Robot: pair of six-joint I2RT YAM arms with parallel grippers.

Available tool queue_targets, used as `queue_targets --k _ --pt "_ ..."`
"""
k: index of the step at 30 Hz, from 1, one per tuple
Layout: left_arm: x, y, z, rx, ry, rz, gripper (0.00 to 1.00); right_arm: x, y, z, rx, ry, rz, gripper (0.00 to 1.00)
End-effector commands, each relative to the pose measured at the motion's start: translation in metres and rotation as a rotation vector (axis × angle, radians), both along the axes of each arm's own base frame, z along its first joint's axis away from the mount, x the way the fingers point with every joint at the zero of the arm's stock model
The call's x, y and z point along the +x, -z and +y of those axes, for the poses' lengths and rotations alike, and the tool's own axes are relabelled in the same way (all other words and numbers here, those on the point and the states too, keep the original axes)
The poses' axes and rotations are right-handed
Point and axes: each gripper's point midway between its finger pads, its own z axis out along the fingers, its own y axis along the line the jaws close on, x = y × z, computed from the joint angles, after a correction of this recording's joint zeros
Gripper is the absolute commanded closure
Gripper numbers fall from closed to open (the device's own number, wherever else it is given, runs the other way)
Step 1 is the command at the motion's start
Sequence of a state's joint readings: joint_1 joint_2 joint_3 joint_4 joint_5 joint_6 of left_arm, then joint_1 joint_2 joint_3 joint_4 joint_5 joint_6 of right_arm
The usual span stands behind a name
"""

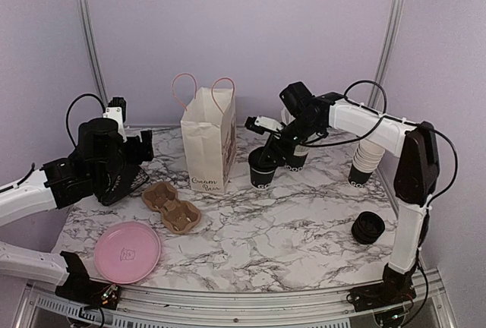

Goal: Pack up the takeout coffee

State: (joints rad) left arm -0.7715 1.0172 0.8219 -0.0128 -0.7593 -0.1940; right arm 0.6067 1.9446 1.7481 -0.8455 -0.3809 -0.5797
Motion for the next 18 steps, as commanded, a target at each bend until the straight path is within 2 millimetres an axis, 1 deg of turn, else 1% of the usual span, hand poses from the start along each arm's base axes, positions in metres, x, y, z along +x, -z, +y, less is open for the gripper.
queue_targets --k 1,3,6,9,12,14,15,18 --pt "0.002 -0.002 -0.002 0.005 0.011 0.011 0.01 0.050 -0.013 -0.003 0.050 0.146 -0.027 0.36" --pt "0.003 -0.002 -0.003 0.007 0.015 0.015 0.01 0.064 -0.011 -0.005 0.062 0.180 -0.019 0.36" --pt "0.003 -0.001 -0.003 0.009 0.017 0.020 0.01 0.078 -0.004 -0.006 0.050 0.211 -0.017 0.36" --pt "0.003 -0.001 -0.003 0.013 0.017 0.021 0.01 0.087 0.003 -0.005 0.037 0.232 -0.009 0.36" --pt "0.003 -0.001 -0.004 0.013 0.019 0.021 0.01 0.092 0.009 -0.004 0.031 0.249 0.002 0.35" --pt "0.003 0.000 -0.004 0.017 0.020 0.025 0.01 0.094 0.013 -0.004 0.027 0.258 0.010 0.32" --pt "0.003 0.000 -0.005 0.019 0.022 0.026 0.01 0.095 0.014 -0.004 0.025 0.264 0.013 0.29" --pt "0.004 0.001 -0.006 0.022 0.026 0.032 0.01 0.095 0.010 -0.004 0.034 0.278 0.017 0.21"
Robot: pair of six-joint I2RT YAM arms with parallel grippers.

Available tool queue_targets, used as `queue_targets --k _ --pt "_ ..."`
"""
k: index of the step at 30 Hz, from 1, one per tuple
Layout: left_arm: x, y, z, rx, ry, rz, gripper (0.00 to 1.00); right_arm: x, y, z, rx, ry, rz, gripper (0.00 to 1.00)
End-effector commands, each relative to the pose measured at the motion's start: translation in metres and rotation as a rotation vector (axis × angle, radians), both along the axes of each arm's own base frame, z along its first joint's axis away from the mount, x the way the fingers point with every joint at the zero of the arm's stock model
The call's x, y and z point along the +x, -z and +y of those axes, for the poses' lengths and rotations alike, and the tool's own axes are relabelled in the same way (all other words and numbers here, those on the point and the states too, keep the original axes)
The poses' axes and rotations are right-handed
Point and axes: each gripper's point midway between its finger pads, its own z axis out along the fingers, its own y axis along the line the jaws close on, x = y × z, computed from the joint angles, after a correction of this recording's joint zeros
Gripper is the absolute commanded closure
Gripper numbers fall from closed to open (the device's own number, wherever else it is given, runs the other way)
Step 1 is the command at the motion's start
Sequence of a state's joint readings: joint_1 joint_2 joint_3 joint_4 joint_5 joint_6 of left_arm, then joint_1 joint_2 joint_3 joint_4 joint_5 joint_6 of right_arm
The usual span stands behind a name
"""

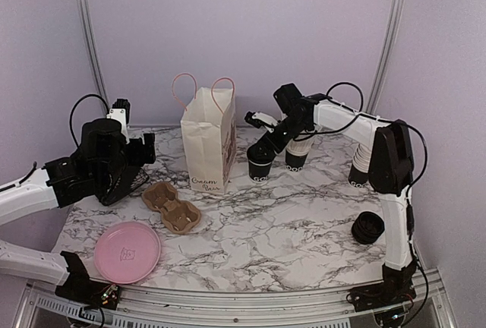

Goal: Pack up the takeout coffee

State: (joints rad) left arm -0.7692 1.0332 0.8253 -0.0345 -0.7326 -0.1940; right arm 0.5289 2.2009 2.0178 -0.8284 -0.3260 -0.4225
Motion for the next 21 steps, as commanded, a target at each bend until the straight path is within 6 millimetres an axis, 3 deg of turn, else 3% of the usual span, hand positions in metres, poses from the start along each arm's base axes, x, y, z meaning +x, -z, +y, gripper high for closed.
queue_targets --k 1,7,12,16,18,21 --pt "0.003 -0.007 -0.002 0.007 0.006 0.004 0.01 0.007 -0.024 -0.001 0.028 0.049 -0.025 0.20" --pt "0.003 -0.006 -0.003 0.013 0.009 0.012 0.01 -0.006 -0.083 -0.006 0.098 0.054 -0.097 0.08" --pt "0.002 -0.009 -0.004 0.022 0.025 0.007 0.01 -0.038 -0.117 -0.025 0.099 0.008 -0.165 0.13" --pt "-0.002 -0.014 -0.008 0.014 0.072 -0.002 0.01 -0.070 -0.135 -0.062 0.077 -0.013 -0.260 0.18" --pt "-0.005 -0.019 -0.016 0.010 0.137 -0.008 0.01 -0.074 -0.137 -0.093 0.066 0.036 -0.288 0.21" --pt "-0.018 -0.026 -0.046 -0.025 0.336 -0.017 0.07 -0.073 -0.134 -0.143 0.041 0.144 -0.288 0.28"
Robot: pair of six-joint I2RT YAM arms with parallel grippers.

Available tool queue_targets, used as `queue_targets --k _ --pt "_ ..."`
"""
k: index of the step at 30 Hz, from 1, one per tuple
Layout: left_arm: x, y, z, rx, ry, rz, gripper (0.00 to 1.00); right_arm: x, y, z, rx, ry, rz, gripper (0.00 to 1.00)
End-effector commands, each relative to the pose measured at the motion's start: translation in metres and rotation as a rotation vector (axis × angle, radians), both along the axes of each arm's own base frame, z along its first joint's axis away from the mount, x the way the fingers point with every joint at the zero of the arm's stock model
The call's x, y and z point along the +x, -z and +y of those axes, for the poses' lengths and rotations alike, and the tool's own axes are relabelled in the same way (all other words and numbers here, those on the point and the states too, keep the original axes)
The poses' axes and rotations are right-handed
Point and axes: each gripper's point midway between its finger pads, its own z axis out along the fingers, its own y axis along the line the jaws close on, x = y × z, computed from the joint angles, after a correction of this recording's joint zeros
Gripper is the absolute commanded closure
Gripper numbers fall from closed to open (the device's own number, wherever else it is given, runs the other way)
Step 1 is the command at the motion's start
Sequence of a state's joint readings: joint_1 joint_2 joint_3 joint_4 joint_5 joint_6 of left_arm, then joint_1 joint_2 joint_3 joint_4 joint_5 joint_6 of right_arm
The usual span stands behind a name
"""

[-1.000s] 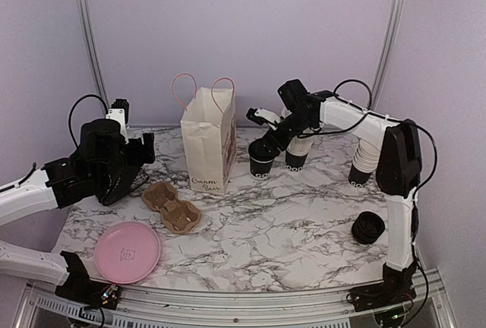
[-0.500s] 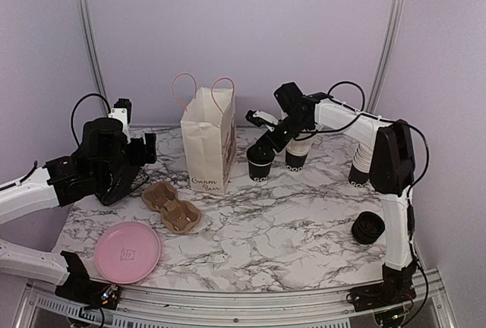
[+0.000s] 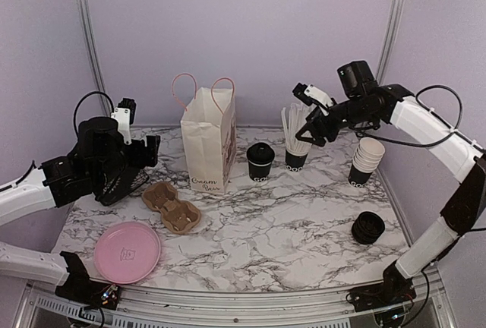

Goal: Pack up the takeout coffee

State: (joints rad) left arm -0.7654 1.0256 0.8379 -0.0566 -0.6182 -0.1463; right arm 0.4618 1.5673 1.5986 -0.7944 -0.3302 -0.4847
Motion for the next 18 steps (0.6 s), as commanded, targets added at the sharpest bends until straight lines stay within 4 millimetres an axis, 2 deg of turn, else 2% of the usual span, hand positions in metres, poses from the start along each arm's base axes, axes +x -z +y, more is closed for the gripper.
queue_targets --k 1,5,10,14,18 --pt "-0.020 -0.026 -0.042 -0.065 0.300 -0.034 0.09 0.015 0.010 -0.076 -0.056 0.177 -0.027 0.30" --pt "-0.040 -0.020 -0.091 -0.126 0.574 0.040 0.21 0.013 0.017 -0.135 -0.114 0.340 -0.025 0.38" --pt "-0.058 0.009 -0.136 -0.144 0.794 0.214 0.32 0.010 0.025 -0.198 -0.151 0.492 0.007 0.40" --pt "-0.071 0.023 -0.152 -0.112 0.855 0.252 0.37 0.011 0.037 -0.231 -0.184 0.546 0.031 0.44" --pt "-0.078 0.032 -0.157 -0.047 0.855 0.256 0.36 0.014 0.047 -0.242 -0.199 0.546 0.061 0.46"
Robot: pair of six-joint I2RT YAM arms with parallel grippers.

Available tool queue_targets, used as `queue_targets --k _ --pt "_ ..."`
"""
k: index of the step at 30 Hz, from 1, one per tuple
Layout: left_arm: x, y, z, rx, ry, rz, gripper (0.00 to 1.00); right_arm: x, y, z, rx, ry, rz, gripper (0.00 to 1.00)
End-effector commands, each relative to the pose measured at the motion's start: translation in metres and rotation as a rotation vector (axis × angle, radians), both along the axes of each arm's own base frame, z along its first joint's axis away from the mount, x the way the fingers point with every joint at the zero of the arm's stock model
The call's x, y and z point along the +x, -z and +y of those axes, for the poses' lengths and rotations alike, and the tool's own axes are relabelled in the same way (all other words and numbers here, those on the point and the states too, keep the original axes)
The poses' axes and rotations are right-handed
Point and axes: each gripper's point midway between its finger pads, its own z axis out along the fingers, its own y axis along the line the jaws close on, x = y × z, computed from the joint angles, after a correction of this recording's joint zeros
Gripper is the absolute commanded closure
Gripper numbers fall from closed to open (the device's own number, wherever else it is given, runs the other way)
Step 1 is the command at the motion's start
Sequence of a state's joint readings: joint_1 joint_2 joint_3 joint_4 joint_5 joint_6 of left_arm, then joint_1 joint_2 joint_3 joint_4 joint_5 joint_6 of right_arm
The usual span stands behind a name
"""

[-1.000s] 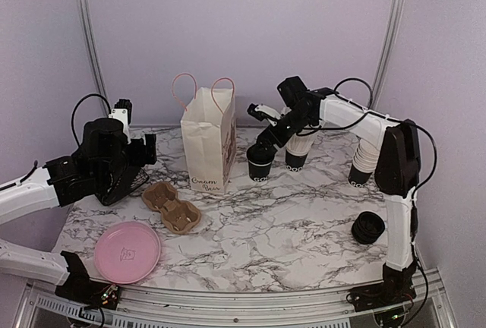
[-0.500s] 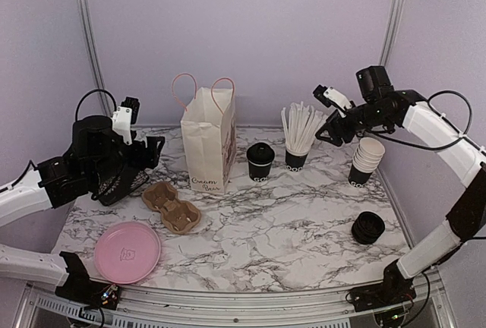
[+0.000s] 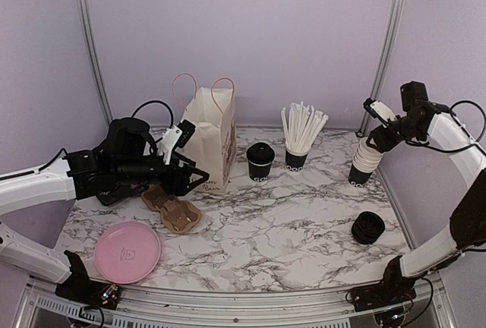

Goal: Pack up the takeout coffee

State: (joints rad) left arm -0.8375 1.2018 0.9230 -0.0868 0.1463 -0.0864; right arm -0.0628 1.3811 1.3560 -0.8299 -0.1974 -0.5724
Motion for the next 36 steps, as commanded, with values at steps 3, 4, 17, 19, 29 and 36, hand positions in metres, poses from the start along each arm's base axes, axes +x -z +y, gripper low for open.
queue_targets --k 3,4,17,19,29,36 --pt "-0.008 -0.005 -0.006 0.032 0.036 -0.029 0.32 0.003 0.020 -0.008 -0.017 -0.011 0.081 0.49" --pt "-0.007 -0.006 -0.006 0.033 0.031 -0.033 0.31 0.004 0.024 -0.009 -0.015 -0.009 0.096 0.50" --pt "-0.010 -0.002 -0.007 0.036 0.046 -0.025 0.29 0.021 0.039 -0.010 -0.021 -0.024 0.134 0.67" --pt "-0.010 -0.001 -0.008 0.038 0.048 -0.023 0.29 0.023 0.039 -0.009 -0.020 -0.029 0.133 0.72" --pt "-0.010 0.003 -0.009 0.051 0.054 -0.012 0.29 0.023 0.041 -0.007 -0.008 -0.043 0.144 0.88" --pt "-0.011 0.004 -0.010 0.055 0.057 -0.008 0.29 0.024 0.044 -0.007 -0.002 -0.036 0.154 0.86"
